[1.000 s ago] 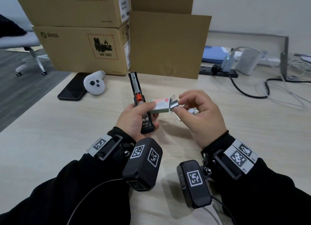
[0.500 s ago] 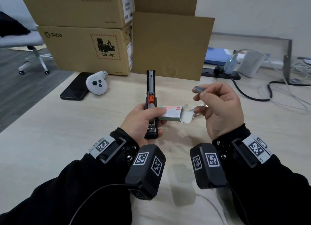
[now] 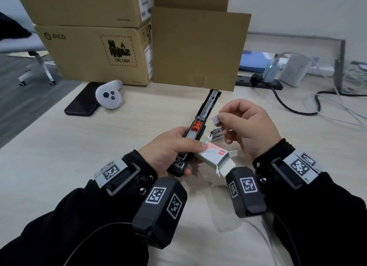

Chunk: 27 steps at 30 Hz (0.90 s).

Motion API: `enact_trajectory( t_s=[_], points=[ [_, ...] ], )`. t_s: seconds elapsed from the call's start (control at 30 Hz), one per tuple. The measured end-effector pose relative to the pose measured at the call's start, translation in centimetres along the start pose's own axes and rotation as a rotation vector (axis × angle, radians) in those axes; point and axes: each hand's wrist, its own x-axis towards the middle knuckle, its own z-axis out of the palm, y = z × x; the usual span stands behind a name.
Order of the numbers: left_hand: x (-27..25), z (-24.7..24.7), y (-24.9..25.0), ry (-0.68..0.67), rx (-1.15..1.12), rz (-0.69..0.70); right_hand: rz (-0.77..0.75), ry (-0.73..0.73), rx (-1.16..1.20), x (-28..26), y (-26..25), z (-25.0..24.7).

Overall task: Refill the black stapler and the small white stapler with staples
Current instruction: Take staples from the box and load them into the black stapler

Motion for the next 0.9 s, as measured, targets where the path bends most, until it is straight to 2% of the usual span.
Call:
enact_trajectory(
  t_s=[0.1,0.27,0.4,0.57,0.9],
  points=[
    [0.0,0.0,0.0,-0.035,0.02,-0.007,-0.02,-0.034,-0.046,-0.4,-0.1,0.8],
    [-0.2,0.0,0.2,-0.075,0.045,-0.022,-0.087,0.005,-0.075,-0.9,-0.4,1.6],
    [-0.2,0.1,0.3,-0.113,0.058,-0.031,-0.133,0.018,-0.194,-0.9,-0.4,1.9],
    [-0.1,0.2,0.1,-0.094,0.068,-0.026,-0.175,0.032,-0.281,-0.7,-0.2,1.9],
    [0.0,0.3,0.0,-0.069,0.067,-0.022,-0.21,0.031,-0.303,-0.8,-0.3,2.0]
  ],
)
